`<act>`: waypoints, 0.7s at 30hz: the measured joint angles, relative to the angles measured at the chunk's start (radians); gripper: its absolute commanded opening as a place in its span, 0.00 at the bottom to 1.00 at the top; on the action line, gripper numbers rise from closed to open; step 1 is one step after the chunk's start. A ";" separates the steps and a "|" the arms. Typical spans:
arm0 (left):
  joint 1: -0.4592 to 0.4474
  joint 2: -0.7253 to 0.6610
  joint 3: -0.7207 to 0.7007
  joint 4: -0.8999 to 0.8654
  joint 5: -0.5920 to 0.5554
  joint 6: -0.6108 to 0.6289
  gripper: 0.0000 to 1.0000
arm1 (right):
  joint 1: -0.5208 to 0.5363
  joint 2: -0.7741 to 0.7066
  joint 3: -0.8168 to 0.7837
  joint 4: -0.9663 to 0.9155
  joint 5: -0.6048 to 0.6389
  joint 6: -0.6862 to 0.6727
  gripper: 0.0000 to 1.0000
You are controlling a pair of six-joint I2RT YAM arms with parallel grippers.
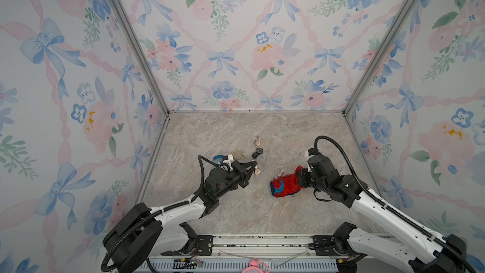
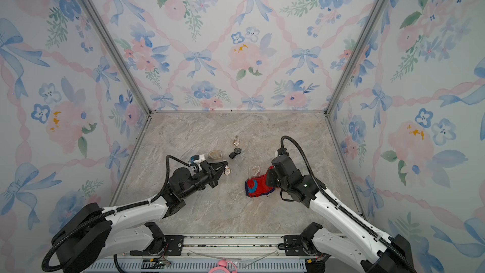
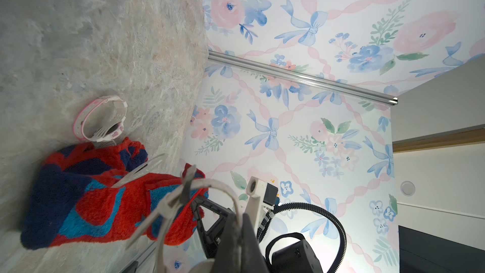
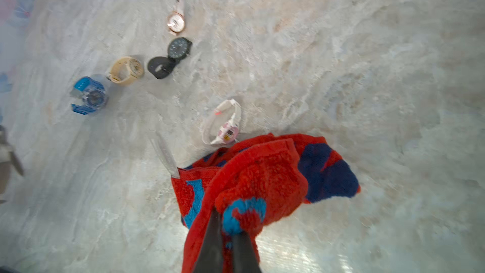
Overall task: Wipe the watch dial
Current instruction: Place the cleaning item at the center of the board, then pick up the cleaning item at the center of the board.
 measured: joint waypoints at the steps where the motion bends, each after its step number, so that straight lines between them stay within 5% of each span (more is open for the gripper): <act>1: 0.000 0.000 0.000 0.000 0.000 0.000 0.00 | -0.005 0.007 -0.004 -0.014 0.000 -0.006 0.01; 3: 0.000 0.001 0.000 0.000 0.000 0.000 0.00 | -0.006 0.031 -0.006 -0.040 -0.005 -0.018 0.15; 5: 0.000 0.002 0.000 0.000 0.001 0.000 0.00 | 0.001 0.057 -0.005 -0.050 -0.008 -0.024 0.43; 7: 0.000 0.003 0.000 0.000 0.001 0.000 0.00 | 0.019 0.073 0.005 -0.071 0.006 -0.033 0.56; 21: 0.000 0.002 0.000 0.000 0.003 0.000 0.00 | 0.153 0.177 0.225 -0.212 0.174 -0.081 0.65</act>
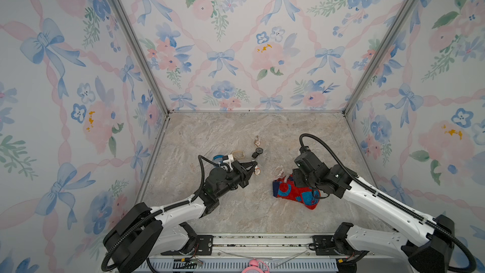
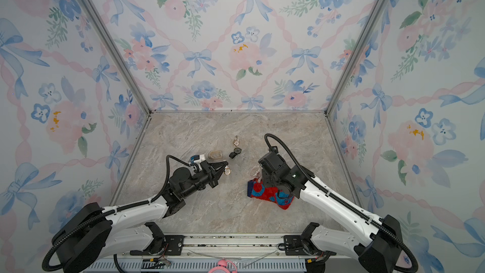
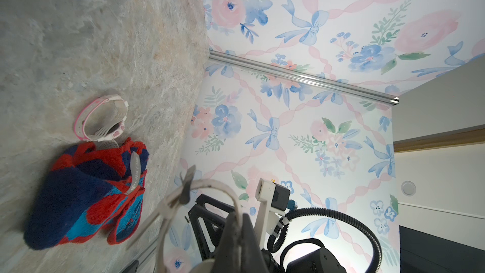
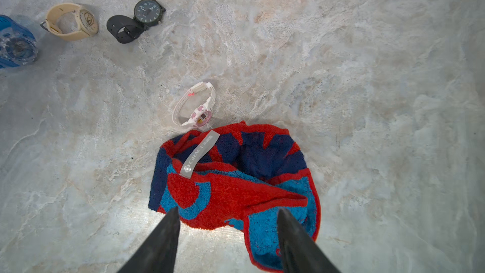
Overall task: Wipe the watch dial
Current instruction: Pick up the cleaning item at the center of the board.
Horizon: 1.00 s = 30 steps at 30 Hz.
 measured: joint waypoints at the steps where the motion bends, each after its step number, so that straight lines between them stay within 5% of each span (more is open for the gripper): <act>1: 0.000 0.000 0.000 0.000 0.000 0.000 0.00 | 0.004 0.010 0.000 0.013 -0.027 -0.011 0.66; 12: 0.004 -0.047 -0.032 -0.001 0.000 0.000 0.00 | 0.049 0.270 -0.002 0.184 -0.277 -0.014 0.67; 19: 0.021 -0.082 -0.047 -0.005 -0.003 0.000 0.00 | 0.050 0.366 -0.002 0.197 -0.283 -0.003 0.63; 25: 0.028 -0.087 -0.053 -0.023 -0.003 0.000 0.00 | 0.037 0.406 -0.003 0.216 -0.270 0.000 0.39; 30: 0.028 -0.087 -0.053 -0.023 -0.003 0.000 0.00 | 0.019 0.429 -0.011 0.239 -0.267 -0.004 0.46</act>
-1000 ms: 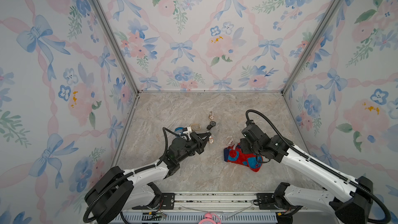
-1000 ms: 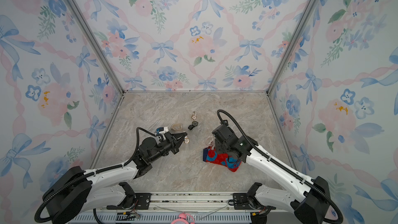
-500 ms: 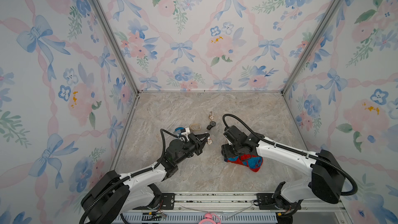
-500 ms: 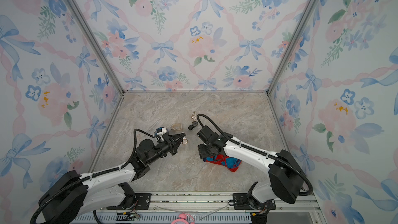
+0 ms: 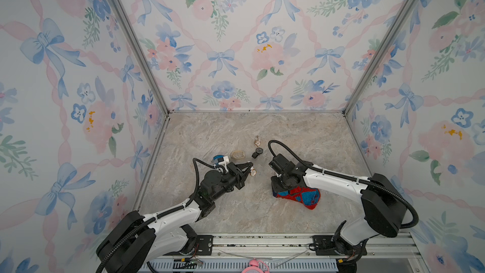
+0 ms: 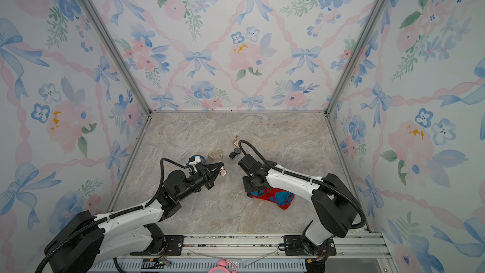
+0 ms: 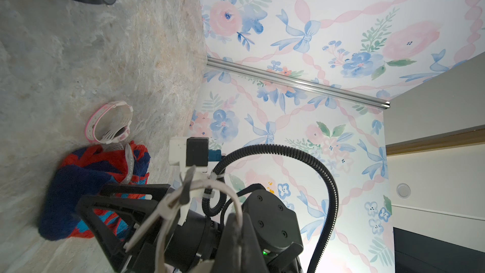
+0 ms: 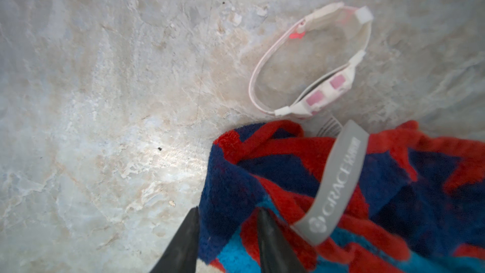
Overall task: Wipe the watch dial
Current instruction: Pick up the cleaning item at the center of the board.
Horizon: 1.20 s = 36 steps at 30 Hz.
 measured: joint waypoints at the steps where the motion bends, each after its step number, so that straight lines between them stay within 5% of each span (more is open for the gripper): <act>1: 0.000 0.000 0.000 0.000 0.000 0.000 0.00 | 0.000 0.006 0.000 0.001 0.003 -0.006 0.49; 7: 0.000 0.000 -0.002 0.000 0.000 0.000 0.00 | 0.015 0.066 0.000 0.006 0.036 -0.021 0.45; 12: 0.000 -0.006 -0.019 -0.005 0.000 0.000 0.00 | 0.026 0.111 0.012 0.001 0.097 -0.025 0.13; 14: 0.003 -0.015 -0.024 -0.016 0.000 0.000 0.00 | 0.026 0.106 0.011 0.002 0.107 -0.026 0.07; 25: 0.009 0.039 0.023 -0.031 0.004 0.005 0.00 | -0.078 -0.256 -0.024 0.029 -0.062 -0.017 0.05; 36: -0.059 0.224 0.194 -0.018 0.007 0.038 0.00 | -0.085 -0.412 -0.084 0.070 -0.179 0.082 0.01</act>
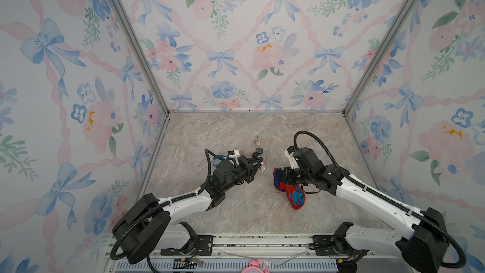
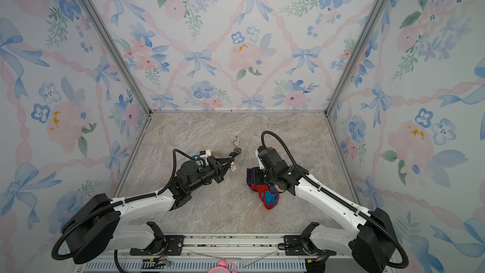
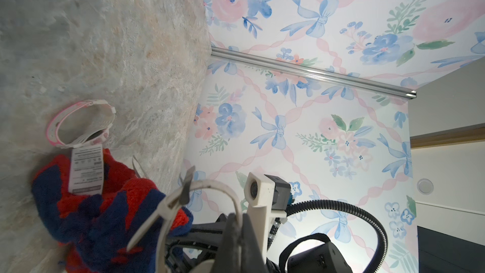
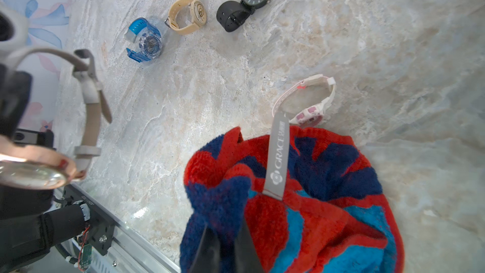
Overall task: Wipe the watch dial
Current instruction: Pick up the cleaning item at the center of the board, then wipe the dirt from the watch dial.
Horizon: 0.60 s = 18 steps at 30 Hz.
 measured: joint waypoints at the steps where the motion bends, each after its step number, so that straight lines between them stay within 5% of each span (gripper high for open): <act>1: -0.006 0.018 0.008 0.004 0.000 0.000 0.00 | 0.008 -0.009 0.000 0.005 0.000 0.011 0.01; 18: -0.067 0.129 0.065 0.026 -0.008 0.027 0.00 | 0.076 0.005 0.023 0.063 0.019 0.113 0.00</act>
